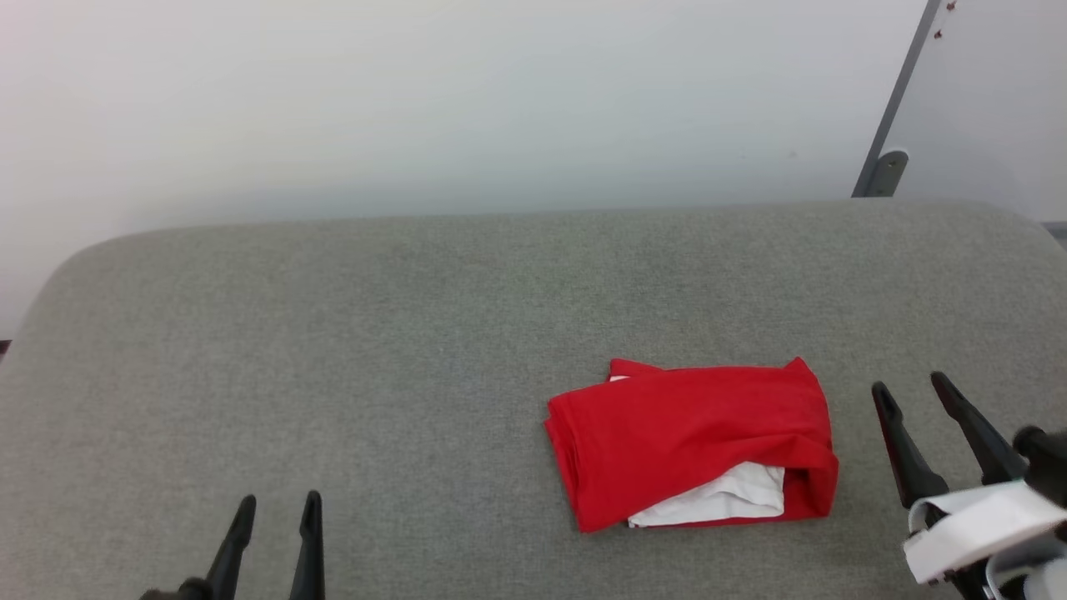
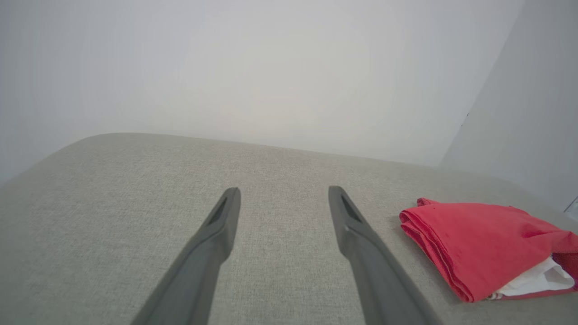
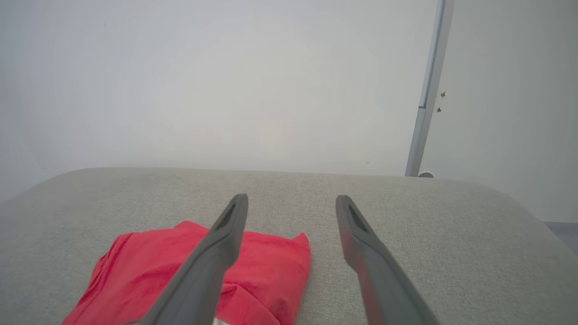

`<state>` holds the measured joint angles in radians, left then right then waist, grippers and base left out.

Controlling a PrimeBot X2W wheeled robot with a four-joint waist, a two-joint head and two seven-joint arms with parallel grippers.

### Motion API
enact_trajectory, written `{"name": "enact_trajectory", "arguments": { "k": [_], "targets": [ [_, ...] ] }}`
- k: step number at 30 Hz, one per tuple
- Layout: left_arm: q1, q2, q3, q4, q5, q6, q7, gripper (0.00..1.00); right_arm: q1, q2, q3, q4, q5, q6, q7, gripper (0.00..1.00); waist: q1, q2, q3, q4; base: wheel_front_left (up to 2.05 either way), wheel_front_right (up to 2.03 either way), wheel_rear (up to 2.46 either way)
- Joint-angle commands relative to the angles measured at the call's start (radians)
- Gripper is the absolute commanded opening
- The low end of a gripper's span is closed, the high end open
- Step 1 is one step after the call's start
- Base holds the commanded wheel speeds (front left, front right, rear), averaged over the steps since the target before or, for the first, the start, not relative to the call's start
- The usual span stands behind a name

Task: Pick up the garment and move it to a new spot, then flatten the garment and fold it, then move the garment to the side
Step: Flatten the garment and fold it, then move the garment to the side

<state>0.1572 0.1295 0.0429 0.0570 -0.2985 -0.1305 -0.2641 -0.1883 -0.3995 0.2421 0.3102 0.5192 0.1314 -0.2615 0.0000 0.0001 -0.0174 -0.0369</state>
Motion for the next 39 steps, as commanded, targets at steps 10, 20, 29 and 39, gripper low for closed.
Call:
{"name": "enact_trajectory", "arguments": {
  "k": [10,20,29,39],
  "targets": [
    [0.084,0.004,0.019,-0.048,-0.013,0.000,0.000,1.00,0.172,0.031,-0.124,-0.145,-0.063,-0.002,-0.003,1.00,0.0000,-0.0001,-0.019,0.036,0.00,0.00,0.00],
    [0.143,-0.017,0.037,-0.104,-0.001,0.000,0.000,1.00,0.271,0.094,-0.217,-0.274,-0.117,-0.002,0.043,1.00,0.0000,-0.0001,-0.014,0.046,0.00,0.00,0.00],
    [0.130,-0.020,0.026,-0.101,0.006,0.000,0.000,1.00,0.294,0.124,-0.232,-0.335,-0.142,-0.002,0.083,1.00,0.0000,-0.0001,-0.011,0.044,0.00,0.00,0.00],
    [0.114,-0.017,0.017,-0.099,0.003,0.000,0.000,1.00,0.299,0.142,-0.246,-0.364,-0.149,-0.002,0.111,1.00,0.0000,-0.0001,0.002,0.056,0.00,0.00,0.00]
  ]
}}
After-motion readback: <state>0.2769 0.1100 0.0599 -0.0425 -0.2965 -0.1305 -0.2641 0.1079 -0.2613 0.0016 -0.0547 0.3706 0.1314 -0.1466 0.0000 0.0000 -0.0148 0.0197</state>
